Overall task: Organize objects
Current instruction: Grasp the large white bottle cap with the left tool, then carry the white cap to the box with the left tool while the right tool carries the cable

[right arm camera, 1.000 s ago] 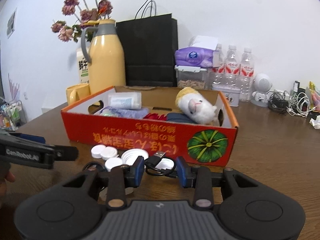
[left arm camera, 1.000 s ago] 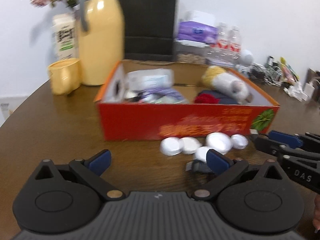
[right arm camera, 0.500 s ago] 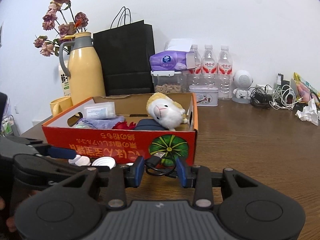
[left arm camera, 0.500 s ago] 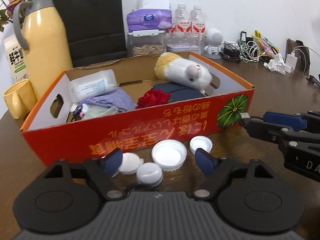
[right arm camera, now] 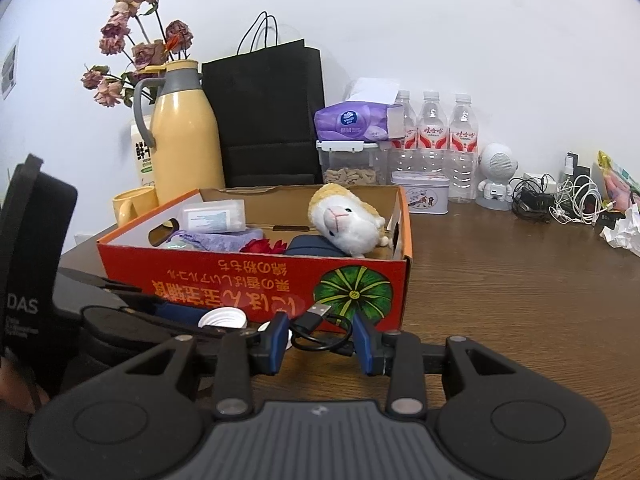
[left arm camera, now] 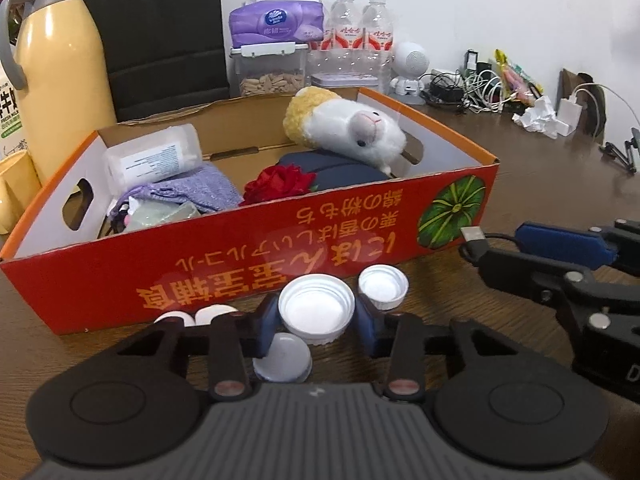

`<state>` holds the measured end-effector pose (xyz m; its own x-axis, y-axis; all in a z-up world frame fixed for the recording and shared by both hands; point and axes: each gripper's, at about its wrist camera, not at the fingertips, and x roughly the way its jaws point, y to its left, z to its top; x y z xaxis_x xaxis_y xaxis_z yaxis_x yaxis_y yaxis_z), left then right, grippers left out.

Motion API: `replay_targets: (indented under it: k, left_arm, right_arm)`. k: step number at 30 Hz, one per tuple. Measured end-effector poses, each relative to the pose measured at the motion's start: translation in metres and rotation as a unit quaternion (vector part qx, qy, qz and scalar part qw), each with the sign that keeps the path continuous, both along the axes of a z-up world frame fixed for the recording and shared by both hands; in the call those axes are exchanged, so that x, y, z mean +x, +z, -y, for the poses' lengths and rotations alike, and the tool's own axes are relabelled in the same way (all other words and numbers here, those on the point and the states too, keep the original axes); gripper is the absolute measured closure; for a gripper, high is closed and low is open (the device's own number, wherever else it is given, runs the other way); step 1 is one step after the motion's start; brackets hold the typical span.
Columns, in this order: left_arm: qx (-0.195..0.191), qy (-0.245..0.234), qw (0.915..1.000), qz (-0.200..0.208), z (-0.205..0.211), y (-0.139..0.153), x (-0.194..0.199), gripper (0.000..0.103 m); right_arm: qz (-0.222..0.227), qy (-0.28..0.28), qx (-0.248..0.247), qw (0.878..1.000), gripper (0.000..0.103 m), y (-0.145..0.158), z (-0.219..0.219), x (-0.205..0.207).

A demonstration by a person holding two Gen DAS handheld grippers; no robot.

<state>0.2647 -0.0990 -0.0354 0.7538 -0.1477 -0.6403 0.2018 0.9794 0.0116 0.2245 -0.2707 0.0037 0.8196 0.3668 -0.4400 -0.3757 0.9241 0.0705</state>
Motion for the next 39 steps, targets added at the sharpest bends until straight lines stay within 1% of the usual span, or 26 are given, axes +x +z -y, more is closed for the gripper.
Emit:
replay_targets:
  k: [5, 12, 18, 22, 28, 33, 35, 39]
  left_arm:
    - [-0.005, -0.005, 0.9999, 0.013, -0.001, 0.003, -0.006, 0.062]
    - [-0.006, -0.009, 0.999, 0.043, -0.003, 0.013, -0.019, 0.062]
    - [-0.017, -0.005, 0.9965, 0.082, -0.01, 0.031, -0.036, 0.062]
    - [-0.031, 0.009, 0.9943, 0.102, -0.023, 0.047, -0.037, 0.062]
    - [-0.032, 0.031, 0.9913, 0.124, -0.041, 0.067, -0.03, 0.062]
    - [-0.036, 0.051, 0.9881, 0.141, -0.055, 0.079, -0.016, 0.062]
    - [-0.041, 0.06, 0.9865, 0.146, -0.061, 0.082, -0.007, 0.062]
    - [-0.063, 0.085, 0.9843, 0.142, -0.075, 0.084, 0.014, 0.062]
  right_arm:
    - [-0.001, -0.001, -0.002, 1.0, 0.069, -0.001, -0.001, 0.0]
    - [0.005, 0.0, -0.001, 1.0, 0.069, 0.0, -0.001, -0.001]
    - [0.02, 0.001, 0.002, 1.0, 0.069, 0.003, -0.001, -0.006]
    - [0.035, 0.012, 0.001, 0.999, 0.069, 0.011, -0.006, -0.009]
    - [0.047, 0.029, -0.017, 0.998, 0.069, 0.026, -0.022, -0.005]
    - [0.063, 0.041, -0.041, 0.996, 0.069, 0.037, -0.041, 0.011]
    - [0.069, 0.044, -0.049, 0.995, 0.069, 0.041, -0.052, 0.021]
    - [0.069, 0.047, -0.051, 0.995, 0.069, 0.044, -0.073, 0.044]
